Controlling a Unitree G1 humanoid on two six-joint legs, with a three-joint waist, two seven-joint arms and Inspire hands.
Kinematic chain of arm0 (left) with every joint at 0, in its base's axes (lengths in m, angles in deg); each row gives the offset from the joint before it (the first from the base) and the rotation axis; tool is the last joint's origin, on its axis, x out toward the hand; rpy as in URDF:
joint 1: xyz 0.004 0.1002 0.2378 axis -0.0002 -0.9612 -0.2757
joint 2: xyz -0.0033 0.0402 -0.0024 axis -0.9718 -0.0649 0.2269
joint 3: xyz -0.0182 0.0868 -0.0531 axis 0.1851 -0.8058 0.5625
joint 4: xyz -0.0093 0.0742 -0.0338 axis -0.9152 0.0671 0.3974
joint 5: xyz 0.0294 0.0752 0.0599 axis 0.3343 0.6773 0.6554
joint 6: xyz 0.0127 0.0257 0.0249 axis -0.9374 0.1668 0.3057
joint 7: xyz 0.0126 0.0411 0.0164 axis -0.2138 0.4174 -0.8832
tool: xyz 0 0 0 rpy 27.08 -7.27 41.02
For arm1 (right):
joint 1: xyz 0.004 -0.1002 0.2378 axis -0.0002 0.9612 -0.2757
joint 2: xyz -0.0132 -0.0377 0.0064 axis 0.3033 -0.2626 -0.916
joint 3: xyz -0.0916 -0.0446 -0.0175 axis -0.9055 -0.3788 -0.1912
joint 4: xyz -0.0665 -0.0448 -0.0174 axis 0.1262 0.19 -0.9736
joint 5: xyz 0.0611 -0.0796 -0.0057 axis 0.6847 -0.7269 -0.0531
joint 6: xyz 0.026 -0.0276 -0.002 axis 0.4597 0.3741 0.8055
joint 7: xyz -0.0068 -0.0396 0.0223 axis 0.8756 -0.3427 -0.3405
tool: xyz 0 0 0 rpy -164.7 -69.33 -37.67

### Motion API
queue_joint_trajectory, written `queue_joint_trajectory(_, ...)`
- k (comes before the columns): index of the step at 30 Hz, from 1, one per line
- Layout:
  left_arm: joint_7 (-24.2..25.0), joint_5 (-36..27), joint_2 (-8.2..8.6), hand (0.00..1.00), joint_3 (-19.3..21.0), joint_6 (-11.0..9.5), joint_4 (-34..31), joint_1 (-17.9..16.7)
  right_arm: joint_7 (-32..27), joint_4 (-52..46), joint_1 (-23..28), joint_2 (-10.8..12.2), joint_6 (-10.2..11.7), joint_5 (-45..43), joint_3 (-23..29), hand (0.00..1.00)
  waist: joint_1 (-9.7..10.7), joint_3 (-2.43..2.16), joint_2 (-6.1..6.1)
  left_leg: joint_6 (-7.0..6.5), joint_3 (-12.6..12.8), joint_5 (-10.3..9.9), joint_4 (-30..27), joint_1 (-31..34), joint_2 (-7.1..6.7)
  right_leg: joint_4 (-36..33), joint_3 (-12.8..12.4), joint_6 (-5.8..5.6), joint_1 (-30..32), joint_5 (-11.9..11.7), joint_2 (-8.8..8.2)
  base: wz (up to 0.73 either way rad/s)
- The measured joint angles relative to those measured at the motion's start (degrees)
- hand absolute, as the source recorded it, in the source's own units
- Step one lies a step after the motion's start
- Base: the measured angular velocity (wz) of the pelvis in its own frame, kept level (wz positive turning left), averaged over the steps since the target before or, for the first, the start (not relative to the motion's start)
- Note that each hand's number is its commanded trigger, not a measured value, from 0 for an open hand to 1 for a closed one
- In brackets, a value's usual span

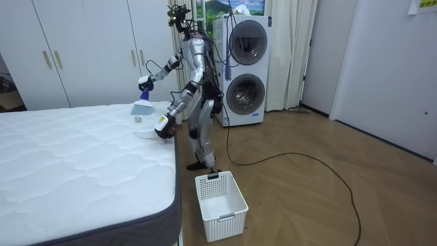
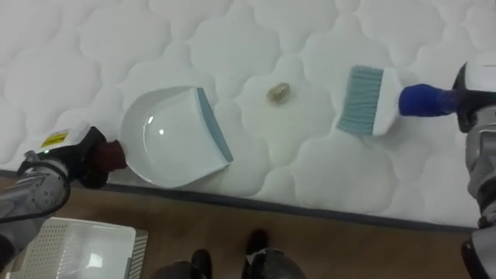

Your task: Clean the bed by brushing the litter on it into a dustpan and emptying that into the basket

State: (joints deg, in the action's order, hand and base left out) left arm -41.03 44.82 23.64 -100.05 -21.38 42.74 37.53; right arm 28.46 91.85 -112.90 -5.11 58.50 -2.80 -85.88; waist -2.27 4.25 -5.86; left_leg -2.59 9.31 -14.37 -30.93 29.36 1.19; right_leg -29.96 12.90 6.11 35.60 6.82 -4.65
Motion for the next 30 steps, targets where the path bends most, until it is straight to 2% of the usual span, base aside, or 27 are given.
queue_joint_trajectory(2, -0.03, 0.26, -0.27, 1.0, 0.04, 0.14, 0.0, 0.44, -0.01, -1.8, -0.03, -0.01, -1.23, -3.85, -0.95, 1.0, -0.4, 0.26, -0.58, 0.04, -0.02, -0.02, 0.23, 0.05, 0.22, 0.52, 0.02, 0.08, -0.15, -0.19, 0.32, -0.04)
queue_joint_trajectory(6, -1.12, 1.56, -0.44, 1.0, 0.04, 0.29, 0.02, 0.93, 0.05, -4.05, -0.35, -0.02, -3.07, -8.59, -1.54, 1.0, -1.06, 0.18, -1.48, 0.31, -0.11, -0.22, 0.27, 0.25, 0.59, 1.29, 0.25, 0.28, -0.12, -0.55, 0.79, -0.01)
queue_joint_trajectory(8, -1.12, 2.71, -0.89, 1.0, 0.03, 0.31, 0.05, 1.69, 0.67, -4.52, -2.3, -0.06, -3.54, -11.88, -2.2, 1.0, -1.16, 0.17, -1.82, 0.39, -0.11, -0.26, -0.24, 0.7, 0.99, 1.42, 0.75, 0.49, -0.1, -0.72, 0.97, 0.0)
queue_joint_trajectory(14, -1.08, 3.81, -1.77, 1.0, -0.03, 0.43, 0.03, 3.51, 0.5, -7.05, -5.21, -0.13, -3.58, -18.1, -6.15, 1.0, -1.34, 0.18, -1.85, 0.47, -0.61, -0.21, -0.74, 0.83, 1.41, 2.33, 1.86, 0.55, -1.09, -0.9, 1.22, 0.03)
queue_joint_trajectory(24, -0.92, 3.83, -1.85, 1.0, -0.02, 1.17, 0.03, 3.64, 0.68, -10.64, -5.5, -0.08, -4.14, -22.87, -6.53, 1.0, -1.48, 0.2, -2.1, 0.46, -0.52, -0.21, -0.48, 0.82, 1.62, 3.4, 2.01, 0.42, -1.46, -1.22, 1.55, 0.0)
queue_joint_trajectory(30, -0.92, 4.06, -1.79, 1.0, -0.03, 1.67, 0.02, 3.59, 0.48, -10.69, -5.5, -0.08, -4.19, -22.56, -6.55, 1.0, -1.83, 0.22, -2.25, 0.44, -0.06, -0.19, 0.65, -0.02, 1.3, 3.59, 0.88, 0.19, -1.47, -1.38, 1.74, -0.07)
